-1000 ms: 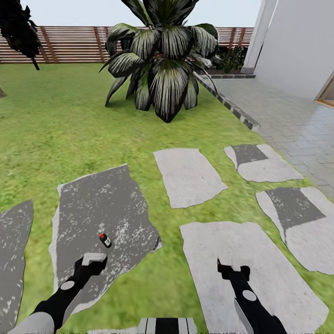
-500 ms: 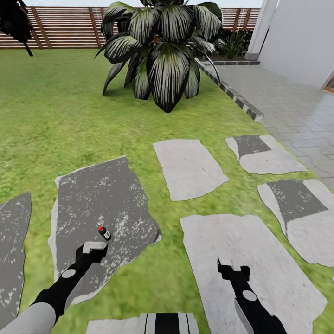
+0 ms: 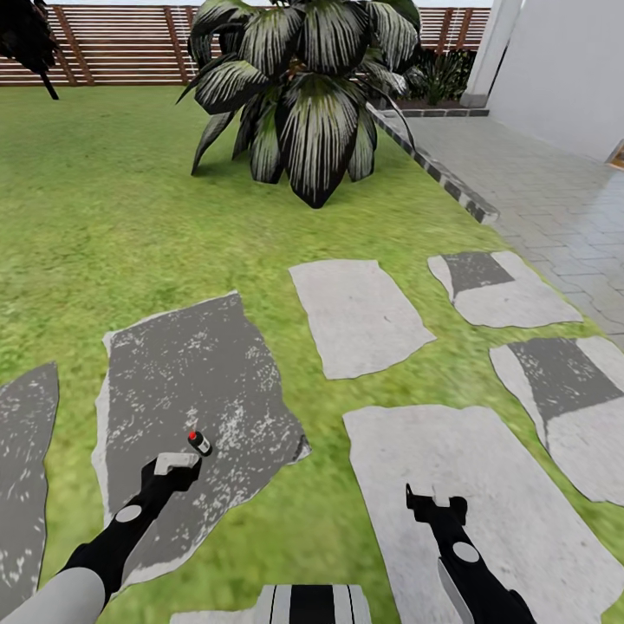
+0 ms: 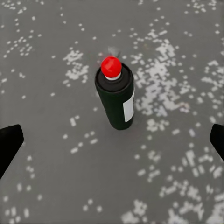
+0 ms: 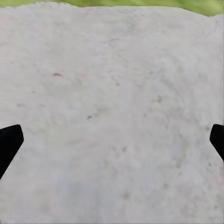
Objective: In the garden, pick up the pesticide atomizer on the floor and spray pesticide onto both trees until each tree trunk is fully covered.
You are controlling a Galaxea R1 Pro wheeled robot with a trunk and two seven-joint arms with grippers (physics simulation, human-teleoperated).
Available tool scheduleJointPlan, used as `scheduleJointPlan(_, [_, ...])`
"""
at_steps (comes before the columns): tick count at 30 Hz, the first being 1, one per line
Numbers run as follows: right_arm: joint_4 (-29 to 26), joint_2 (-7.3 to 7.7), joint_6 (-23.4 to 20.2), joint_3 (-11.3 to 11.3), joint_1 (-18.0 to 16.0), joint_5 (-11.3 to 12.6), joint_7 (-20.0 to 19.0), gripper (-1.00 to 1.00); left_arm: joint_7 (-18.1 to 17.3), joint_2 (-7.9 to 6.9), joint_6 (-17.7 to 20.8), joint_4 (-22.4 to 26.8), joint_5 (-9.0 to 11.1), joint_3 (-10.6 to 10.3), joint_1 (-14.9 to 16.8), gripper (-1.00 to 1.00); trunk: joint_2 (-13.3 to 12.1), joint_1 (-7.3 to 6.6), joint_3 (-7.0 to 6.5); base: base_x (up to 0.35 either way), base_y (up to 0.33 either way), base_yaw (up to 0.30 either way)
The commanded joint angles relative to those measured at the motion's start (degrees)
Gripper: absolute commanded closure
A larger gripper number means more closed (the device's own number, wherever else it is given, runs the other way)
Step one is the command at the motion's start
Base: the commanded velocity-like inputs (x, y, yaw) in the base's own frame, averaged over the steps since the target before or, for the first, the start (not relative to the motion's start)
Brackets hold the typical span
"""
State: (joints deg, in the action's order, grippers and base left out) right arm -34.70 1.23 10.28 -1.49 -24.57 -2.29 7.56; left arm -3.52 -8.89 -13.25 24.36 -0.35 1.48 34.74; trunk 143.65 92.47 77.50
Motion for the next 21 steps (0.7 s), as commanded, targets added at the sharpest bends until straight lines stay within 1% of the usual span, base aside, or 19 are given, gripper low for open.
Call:
scheduleJointPlan(1, [0.0, 0.0, 0.0, 0.0, 0.0, 0.0, 0.0, -1.0, 0.0, 0.0, 0.0, 0.0, 0.0, 0.0, 0.0, -1.0, 0.0, 0.0, 0.0, 0.02, 0.021, 0.0])
scheduleJointPlan(6, [0.0, 0.0, 0.0, 0.0, 0.0, 0.0, 0.0, -1.0, 0.0, 0.11, 0.1, 0.0, -0.1, -0.3, 0.0, -1.0, 0.0, 0.0, 0.0, 0.033, 0.008, 0.0])
scheduleJointPlan(12, [0.0, 0.0, 0.0, 0.0, 0.0, 0.0, 0.0, -1.0, 0.0, 0.19, 0.1, 0.0, -0.1, -0.6, -0.1, -1.0, 0.0, 0.0, 0.0, 0.224, 0.001, 0.0])
scheduleJointPlan(19, [-0.1, 0.0, 0.0, 0.0, 0.0, 0.0, 0.0, -1.0, 0.0, 0.19, 0.1, 0.0, -0.1, -0.5, -0.1, -1.0, 0.0, 0.0, 0.0, 0.033, 0.004, 0.0])
scheduleJointPlan(21, [-0.1, 0.0, 0.0, 0.0, 0.0, 0.0, 0.0, -1.0, 0.0, 0.21, 0.1, 0.0, -0.1, -0.5, -0.1, -1.0, 0.0, 0.0, 0.0, 0.099, 0.187, 0.0])
